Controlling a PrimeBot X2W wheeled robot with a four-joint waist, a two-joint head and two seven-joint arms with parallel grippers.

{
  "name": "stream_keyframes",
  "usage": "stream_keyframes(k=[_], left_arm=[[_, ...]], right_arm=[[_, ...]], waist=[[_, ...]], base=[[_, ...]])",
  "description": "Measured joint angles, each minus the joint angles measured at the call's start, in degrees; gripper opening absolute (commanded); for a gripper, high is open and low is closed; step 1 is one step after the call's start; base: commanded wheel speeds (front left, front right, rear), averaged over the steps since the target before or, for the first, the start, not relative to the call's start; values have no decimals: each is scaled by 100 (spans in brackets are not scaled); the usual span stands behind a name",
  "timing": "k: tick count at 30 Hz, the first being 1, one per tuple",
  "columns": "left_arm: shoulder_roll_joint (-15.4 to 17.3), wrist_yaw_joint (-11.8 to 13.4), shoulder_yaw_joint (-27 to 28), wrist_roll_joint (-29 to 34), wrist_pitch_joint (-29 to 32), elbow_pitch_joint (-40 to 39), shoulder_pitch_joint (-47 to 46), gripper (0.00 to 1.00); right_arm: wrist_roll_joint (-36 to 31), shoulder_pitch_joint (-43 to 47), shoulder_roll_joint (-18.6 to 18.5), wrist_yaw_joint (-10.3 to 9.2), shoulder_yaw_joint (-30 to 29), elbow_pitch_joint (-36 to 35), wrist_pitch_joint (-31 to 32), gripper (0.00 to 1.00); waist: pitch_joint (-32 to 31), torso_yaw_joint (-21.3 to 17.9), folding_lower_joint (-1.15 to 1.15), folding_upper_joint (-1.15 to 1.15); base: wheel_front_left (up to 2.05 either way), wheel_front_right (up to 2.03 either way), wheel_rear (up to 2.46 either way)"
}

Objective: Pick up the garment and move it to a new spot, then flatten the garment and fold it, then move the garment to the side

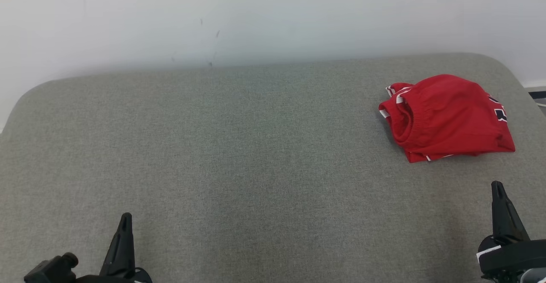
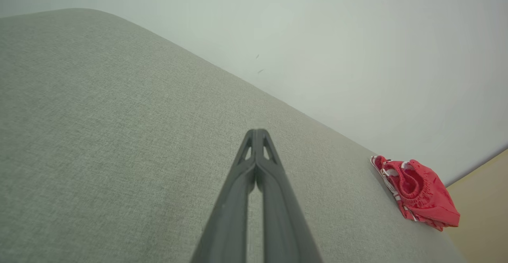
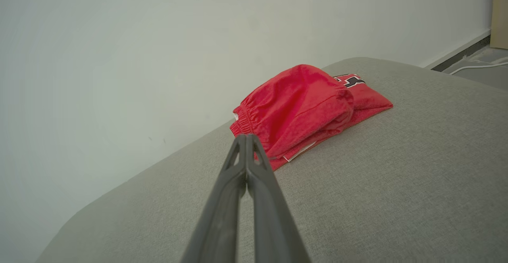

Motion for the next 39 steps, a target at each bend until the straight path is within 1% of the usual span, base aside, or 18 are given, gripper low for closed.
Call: stream_keyframes(k=[2,9,14,16,25,28,39], left_arm=[[-14,-45,24,-112,48,18,-14,0],[-64,-48,115,-605,203,111,-32,0],[-96,-53,157,-953,303,177,-105,0],[-107,-99,177,-1122,353,182,-133,0],[-140,-102,255,-1640,506,286,-155,0],[-151,-143,301,-1878,586,330,-212,0],[-230,-169,392,-2628,801,435,-265,0]], right_arm=[[123,-8,44,26,-44,44,38,0],[569,-103,193,104,-188,176,189,0],[870,-105,312,201,-286,301,302,0],[996,-108,356,223,-325,330,342,0],[1464,-129,526,342,-489,497,511,0],[1671,-152,592,364,-552,545,564,0],[2343,-231,835,548,-773,765,802,0]], waist=[[-2,6,0,0],[-11,28,0,0],[-17,43,0,0],[-19,48,0,0],[-29,72,0,0],[-32,81,0,0],[-45,114,0,0]], base=[[0,0,0],[0,0,0],[0,0,0],[0,0,0],[0,0,0],[0,0,0],[0,0,0]])
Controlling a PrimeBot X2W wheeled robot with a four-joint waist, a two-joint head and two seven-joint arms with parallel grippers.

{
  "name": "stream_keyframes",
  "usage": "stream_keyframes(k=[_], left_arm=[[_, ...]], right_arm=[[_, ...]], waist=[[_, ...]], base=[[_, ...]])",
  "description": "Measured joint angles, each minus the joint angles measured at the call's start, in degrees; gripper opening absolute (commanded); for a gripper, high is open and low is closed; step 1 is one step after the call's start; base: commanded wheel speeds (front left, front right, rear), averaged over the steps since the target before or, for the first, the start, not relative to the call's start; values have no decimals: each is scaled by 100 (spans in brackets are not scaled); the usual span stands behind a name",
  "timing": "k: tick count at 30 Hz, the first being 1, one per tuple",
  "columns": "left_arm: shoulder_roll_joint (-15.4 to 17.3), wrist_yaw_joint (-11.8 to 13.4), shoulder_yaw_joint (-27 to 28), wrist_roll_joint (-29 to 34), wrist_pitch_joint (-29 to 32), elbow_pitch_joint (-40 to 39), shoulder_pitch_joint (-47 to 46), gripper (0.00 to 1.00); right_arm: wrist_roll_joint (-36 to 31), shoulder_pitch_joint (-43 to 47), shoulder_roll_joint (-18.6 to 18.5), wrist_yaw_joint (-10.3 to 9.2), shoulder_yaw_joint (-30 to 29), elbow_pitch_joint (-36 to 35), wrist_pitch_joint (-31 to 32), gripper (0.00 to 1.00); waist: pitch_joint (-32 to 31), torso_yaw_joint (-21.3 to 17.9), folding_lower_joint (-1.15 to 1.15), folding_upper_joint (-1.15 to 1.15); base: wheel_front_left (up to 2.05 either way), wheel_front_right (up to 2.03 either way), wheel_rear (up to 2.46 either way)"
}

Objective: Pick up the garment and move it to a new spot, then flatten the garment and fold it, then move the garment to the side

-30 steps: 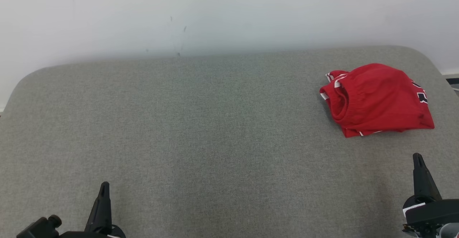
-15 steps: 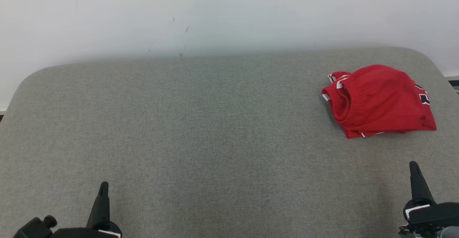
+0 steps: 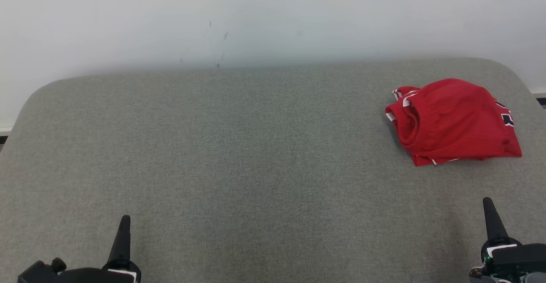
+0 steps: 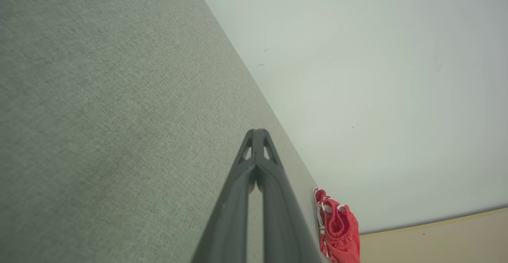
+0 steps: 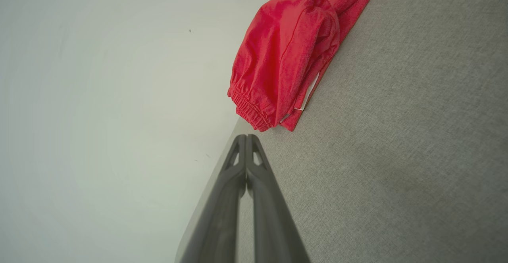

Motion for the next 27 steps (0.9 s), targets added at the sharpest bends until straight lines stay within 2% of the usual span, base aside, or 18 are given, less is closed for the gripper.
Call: stream_keyframes(k=[27], left_arm=[[-135,-83,304,-1973,566,328,-296,0]], right_arm=[[1684,-132,600,405,-560,552,568,0]], waist=[[-33,84,0,0]], base=[[0,0,0]])
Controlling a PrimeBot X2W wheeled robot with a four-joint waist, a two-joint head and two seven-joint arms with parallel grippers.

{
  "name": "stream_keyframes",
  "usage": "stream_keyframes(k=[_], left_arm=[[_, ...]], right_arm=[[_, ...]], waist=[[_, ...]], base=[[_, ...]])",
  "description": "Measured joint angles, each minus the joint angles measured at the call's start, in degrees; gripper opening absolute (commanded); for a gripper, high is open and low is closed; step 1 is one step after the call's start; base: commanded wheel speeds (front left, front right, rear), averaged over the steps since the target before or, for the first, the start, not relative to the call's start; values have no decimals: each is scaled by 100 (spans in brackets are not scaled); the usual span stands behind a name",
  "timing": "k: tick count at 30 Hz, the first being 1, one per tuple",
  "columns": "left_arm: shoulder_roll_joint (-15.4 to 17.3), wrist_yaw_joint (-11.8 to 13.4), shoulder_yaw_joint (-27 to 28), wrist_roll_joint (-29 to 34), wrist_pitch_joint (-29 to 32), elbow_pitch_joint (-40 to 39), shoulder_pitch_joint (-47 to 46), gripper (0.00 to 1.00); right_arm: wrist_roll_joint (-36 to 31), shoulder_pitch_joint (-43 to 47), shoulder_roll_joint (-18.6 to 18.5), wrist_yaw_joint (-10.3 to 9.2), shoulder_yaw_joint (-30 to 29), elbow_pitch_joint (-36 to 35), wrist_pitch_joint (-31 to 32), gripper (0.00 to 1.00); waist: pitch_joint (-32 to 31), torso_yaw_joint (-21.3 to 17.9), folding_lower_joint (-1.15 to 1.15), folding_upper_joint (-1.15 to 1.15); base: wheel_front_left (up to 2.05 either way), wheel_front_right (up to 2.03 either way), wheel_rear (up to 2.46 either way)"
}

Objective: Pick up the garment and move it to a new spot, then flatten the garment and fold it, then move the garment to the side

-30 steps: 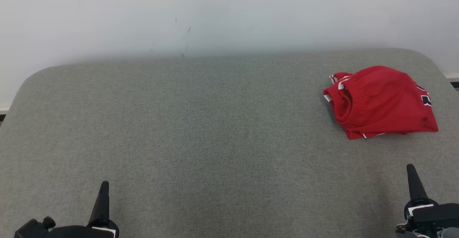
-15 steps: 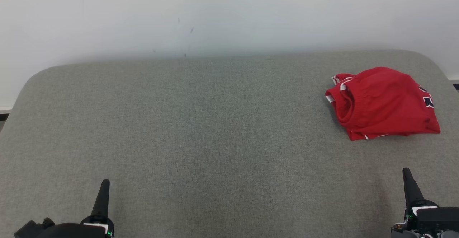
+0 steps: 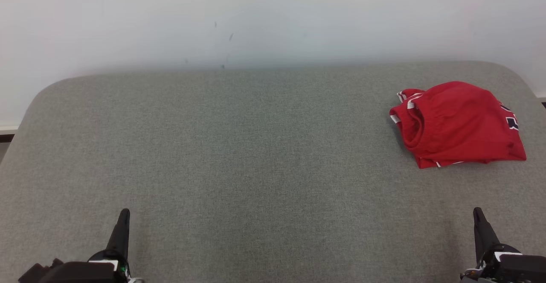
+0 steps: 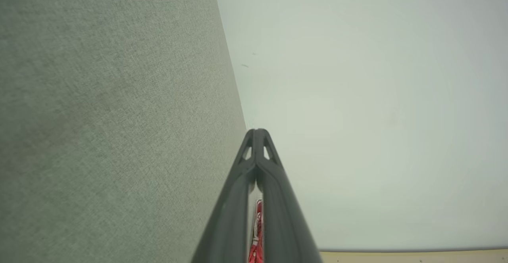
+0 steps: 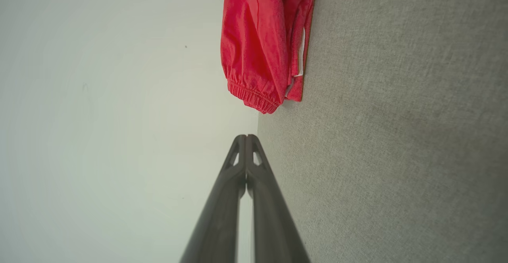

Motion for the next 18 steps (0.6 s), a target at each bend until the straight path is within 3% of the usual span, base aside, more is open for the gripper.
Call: stream_keyframes(k=[6,18], left_arm=[[-48,-45,32,-305,93,34,-48,0],[-48,-45,34,-327,93,35,-48,0]], right_arm=[[268,-85,108,55,-78,94,92,0],[268,-87,108,56,-86,98,92,0]], waist=[[-4,11,0,0],[-4,11,0,0]], base=[[0,0,0],[0,0,0]])
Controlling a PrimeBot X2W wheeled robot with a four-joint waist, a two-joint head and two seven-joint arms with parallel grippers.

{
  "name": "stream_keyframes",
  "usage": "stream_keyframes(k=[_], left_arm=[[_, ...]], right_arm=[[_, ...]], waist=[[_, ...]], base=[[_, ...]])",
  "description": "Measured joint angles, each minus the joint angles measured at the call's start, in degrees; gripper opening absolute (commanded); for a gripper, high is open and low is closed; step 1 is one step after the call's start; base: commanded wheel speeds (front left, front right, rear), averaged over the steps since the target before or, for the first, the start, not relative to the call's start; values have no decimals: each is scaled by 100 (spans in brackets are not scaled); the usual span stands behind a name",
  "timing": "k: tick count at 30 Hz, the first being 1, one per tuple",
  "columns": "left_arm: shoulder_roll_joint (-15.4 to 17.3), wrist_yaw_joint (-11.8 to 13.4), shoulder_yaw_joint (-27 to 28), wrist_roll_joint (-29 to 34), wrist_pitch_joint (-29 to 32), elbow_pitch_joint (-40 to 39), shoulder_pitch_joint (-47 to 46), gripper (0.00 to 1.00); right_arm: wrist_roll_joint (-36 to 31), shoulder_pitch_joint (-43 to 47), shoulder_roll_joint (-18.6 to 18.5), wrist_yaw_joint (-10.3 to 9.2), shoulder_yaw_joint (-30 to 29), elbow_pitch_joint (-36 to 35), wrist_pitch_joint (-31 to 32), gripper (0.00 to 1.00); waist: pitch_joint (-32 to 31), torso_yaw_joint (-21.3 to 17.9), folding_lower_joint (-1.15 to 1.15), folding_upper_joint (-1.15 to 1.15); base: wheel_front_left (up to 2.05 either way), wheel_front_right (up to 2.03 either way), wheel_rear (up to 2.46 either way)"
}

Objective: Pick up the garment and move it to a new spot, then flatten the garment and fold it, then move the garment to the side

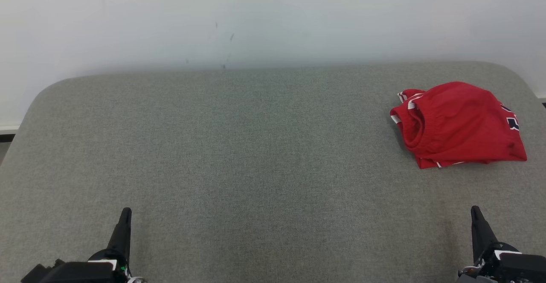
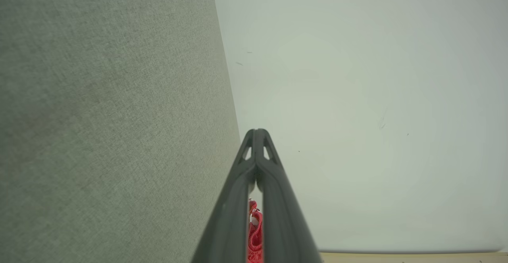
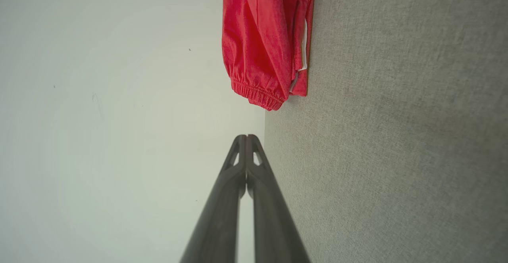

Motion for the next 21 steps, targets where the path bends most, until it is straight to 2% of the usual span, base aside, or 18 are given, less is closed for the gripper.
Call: stream_keyframes(k=[21], left_arm=[[-1,0,0,0,0,-1,0,0]], right_arm=[[0,0,0,18,0,5,0,0]], waist=[[0,0,0,0]], base=[[0,0,0]])
